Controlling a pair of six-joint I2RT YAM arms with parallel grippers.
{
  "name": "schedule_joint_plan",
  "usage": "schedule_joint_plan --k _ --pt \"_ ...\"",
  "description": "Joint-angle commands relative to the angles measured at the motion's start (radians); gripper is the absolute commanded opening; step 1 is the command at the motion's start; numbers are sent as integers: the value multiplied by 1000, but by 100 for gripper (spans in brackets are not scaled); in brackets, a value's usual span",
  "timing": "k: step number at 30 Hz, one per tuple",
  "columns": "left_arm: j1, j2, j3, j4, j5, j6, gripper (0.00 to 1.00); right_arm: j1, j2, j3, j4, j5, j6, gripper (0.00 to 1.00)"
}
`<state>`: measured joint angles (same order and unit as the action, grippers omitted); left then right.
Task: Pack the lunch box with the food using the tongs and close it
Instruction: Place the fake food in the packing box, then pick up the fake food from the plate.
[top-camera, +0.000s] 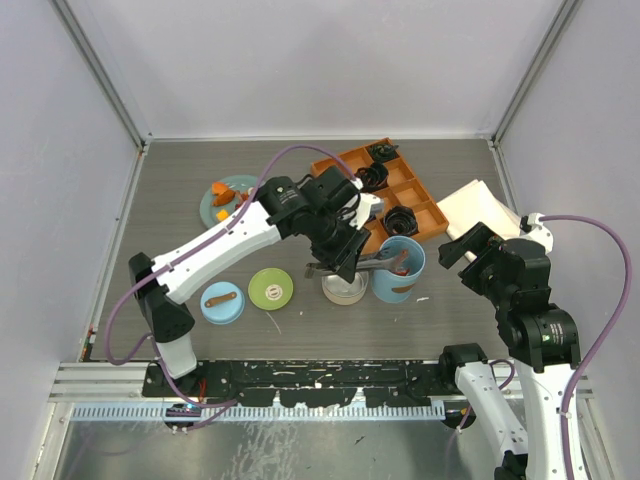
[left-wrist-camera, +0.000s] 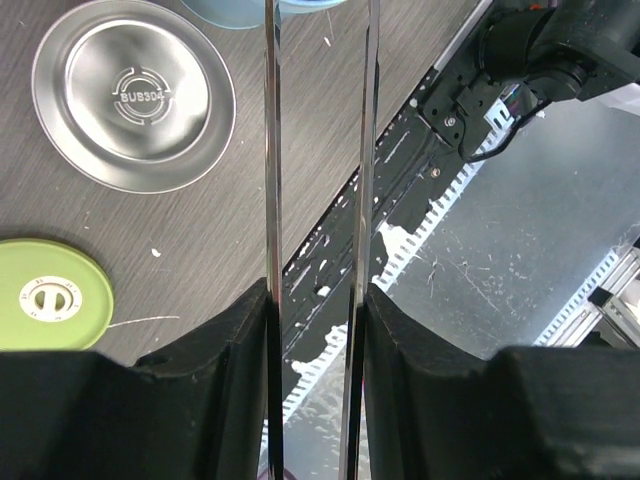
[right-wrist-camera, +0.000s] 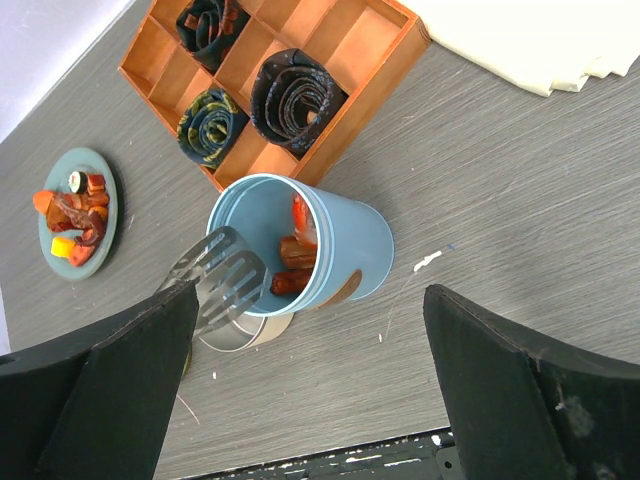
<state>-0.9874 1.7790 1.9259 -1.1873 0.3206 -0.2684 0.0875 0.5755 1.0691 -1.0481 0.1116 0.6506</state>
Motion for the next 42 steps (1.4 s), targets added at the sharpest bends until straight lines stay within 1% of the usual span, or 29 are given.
schedule_joint_plan --k 1,6,9,11,13,16,19,22,25,28,37,42 --pt "0 -69 65 15 -37 14 37 -3 -11 8 33 14 3 100" --pt "28 -124 42 57 -80 -11 36 -4 -10 6 34 13 4 100" --pt "80 -182 0 92 -97 -35 36 -3 -7 5 36 8 4 100" --pt "124 -225 -57 130 -106 -56 35 -3 -4 5 38 5 4 100" --pt "181 -270 -113 164 -115 -83 35 -3 -3 5 41 3 4 100" --pt "297 -331 -207 205 -128 -168 34 -4 0 4 46 -1 4 100" --pt "427 -384 -320 250 -88 -251 34 -3 3 4 46 -6 4 100" --pt "531 -420 -407 279 -70 -306 35 -3 3 3 48 -6 6 100" --pt "618 -419 -442 252 -61 -309 35 -3 6 5 47 -8 6 100" --pt "675 -417 -462 234 -71 -296 34 -3 9 8 48 -9 6 100" --pt "804 -404 -474 176 -211 -251 34 -3 13 11 50 -12 7 100" --pt "845 -380 -487 175 -276 -225 34 -3 12 8 49 -9 8 100"
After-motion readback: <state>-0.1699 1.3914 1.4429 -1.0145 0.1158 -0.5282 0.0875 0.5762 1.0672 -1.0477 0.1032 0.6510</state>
